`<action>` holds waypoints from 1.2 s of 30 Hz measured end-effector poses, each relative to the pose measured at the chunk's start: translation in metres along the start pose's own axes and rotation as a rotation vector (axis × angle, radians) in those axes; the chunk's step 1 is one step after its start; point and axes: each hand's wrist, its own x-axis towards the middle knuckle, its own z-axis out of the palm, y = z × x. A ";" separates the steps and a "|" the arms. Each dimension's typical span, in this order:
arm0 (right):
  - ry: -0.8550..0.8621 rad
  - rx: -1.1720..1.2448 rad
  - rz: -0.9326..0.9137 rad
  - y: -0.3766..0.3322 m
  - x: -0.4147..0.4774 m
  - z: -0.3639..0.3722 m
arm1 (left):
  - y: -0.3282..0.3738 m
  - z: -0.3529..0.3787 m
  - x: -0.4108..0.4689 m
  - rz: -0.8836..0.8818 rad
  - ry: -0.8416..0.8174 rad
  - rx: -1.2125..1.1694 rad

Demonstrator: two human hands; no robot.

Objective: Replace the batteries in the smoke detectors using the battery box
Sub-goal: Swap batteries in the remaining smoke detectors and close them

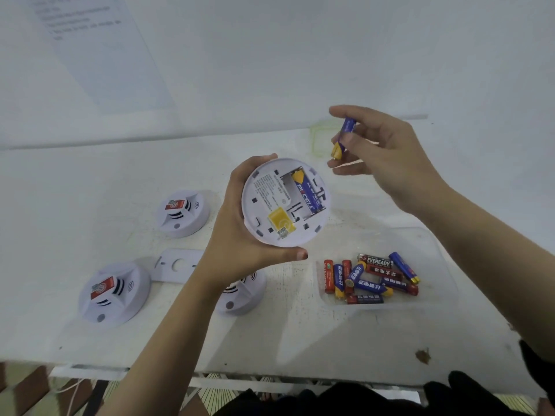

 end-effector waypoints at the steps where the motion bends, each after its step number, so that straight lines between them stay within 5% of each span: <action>1: -0.031 0.010 -0.013 -0.007 -0.006 0.003 | 0.001 -0.001 0.001 0.001 -0.008 -0.008; 11: -0.226 -0.175 -0.188 -0.020 -0.032 0.013 | 0.007 -0.007 0.003 0.029 0.002 0.039; 19: -0.213 -0.340 -0.257 -0.018 -0.048 0.019 | 0.006 -0.010 0.001 0.030 0.045 0.053; 25: -0.239 -0.781 -0.489 -0.014 -0.055 0.023 | 0.013 -0.010 0.004 0.066 0.080 0.077; 36: -0.236 -0.612 -0.632 0.011 -0.057 0.028 | 0.014 -0.013 -0.001 0.085 0.079 0.080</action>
